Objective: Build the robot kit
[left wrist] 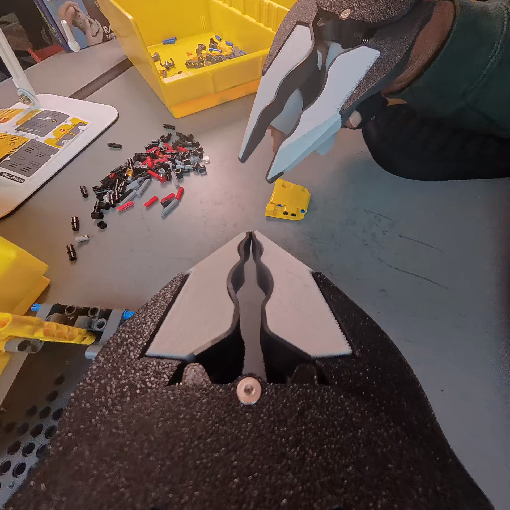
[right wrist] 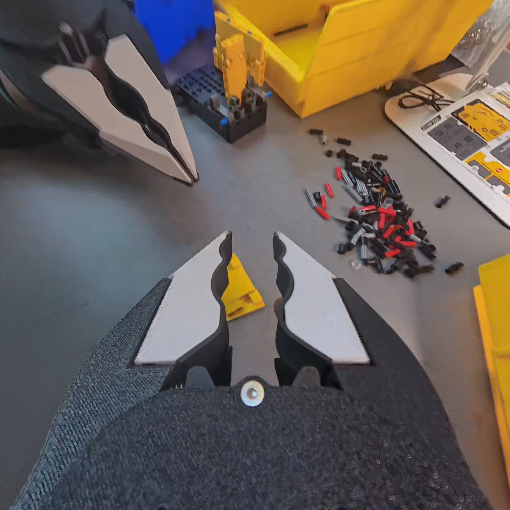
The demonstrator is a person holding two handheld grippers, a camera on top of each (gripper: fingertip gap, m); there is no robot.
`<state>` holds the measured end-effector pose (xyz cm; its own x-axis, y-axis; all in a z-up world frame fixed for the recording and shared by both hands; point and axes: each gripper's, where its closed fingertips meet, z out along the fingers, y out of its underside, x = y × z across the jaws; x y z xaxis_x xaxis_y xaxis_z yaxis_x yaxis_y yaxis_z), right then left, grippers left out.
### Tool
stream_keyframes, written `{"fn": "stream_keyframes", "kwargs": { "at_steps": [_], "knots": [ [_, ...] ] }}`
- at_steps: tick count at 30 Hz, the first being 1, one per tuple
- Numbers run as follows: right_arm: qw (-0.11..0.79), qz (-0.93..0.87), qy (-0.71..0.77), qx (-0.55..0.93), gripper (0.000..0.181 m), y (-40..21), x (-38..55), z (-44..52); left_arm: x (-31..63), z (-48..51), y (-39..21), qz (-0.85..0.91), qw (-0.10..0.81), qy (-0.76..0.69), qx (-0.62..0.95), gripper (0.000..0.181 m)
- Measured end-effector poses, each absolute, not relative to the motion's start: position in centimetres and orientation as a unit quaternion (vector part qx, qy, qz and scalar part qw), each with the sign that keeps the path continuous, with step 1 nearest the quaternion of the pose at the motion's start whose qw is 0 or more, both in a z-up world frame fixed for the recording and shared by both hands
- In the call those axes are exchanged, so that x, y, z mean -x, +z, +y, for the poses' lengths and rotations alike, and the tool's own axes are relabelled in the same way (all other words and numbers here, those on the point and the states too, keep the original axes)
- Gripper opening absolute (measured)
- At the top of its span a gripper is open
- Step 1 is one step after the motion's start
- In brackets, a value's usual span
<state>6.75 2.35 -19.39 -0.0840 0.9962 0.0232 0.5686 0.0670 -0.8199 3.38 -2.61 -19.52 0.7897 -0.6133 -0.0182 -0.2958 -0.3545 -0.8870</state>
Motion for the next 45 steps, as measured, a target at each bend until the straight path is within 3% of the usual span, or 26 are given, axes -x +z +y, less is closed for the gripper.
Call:
{"fn": "stream_keyframes", "kwargs": {
  "at_steps": [6,13,18,22,28,31,35,39,42,45],
  "knots": [
    [0.217,-0.725,0.267,0.597,0.058,-22.9,-11.0,1.6,-3.4,-2.6,-19.7,0.283,0.490,-0.158,0.809,0.008],
    [0.221,-0.747,0.254,0.574,0.043,-23.9,-10.3,0.8,-3.7,-2.8,-19.9,0.291,0.482,-0.164,0.810,0.016],
    [0.231,-0.802,0.295,0.465,0.043,-23.4,-9.0,-3.8,-5.4,-4.2,-21.3,0.341,0.430,-0.198,0.812,0.030],
    [0.215,-0.826,0.320,0.412,0.043,-23.4,-8.6,-6.7,-6.9,-6.7,-22.7,0.384,0.358,-0.252,0.813,0.031],
    [0.276,-0.804,0.264,0.456,0.056,-23.3,-7.8,-2.7,-7.0,-8.2,-23.8,0.406,0.319,-0.246,0.820,0.028],
    [0.344,-0.754,0.194,0.524,0.037,-22.8,-7.6,2.4,-7.6,-9.0,-23.7,0.408,0.307,-0.275,0.815,0.025],
    [0.319,-0.761,0.242,0.510,0.037,-22.3,-8.1,0.7,-7.4,-8.8,-23.5,0.410,0.317,-0.264,0.814,0.024],
    [0.230,-0.783,0.290,0.500,0.042,-23.1,-8.9,-3.1,-6.0,-7.1,-22.9,0.378,0.352,-0.237,0.823,0.024],
    [0.208,-0.787,0.291,0.502,0.053,-23.2,-8.3,-5.1,-4.9,-6.0,-23.0,0.365,0.369,-0.202,0.830,0.028],
    [0.214,-0.775,0.281,0.523,0.050,-23.5,-7.0,-5.6,-4.7,-5.5,-23.2,0.364,0.374,-0.188,0.832,0.031]
  ]
}}
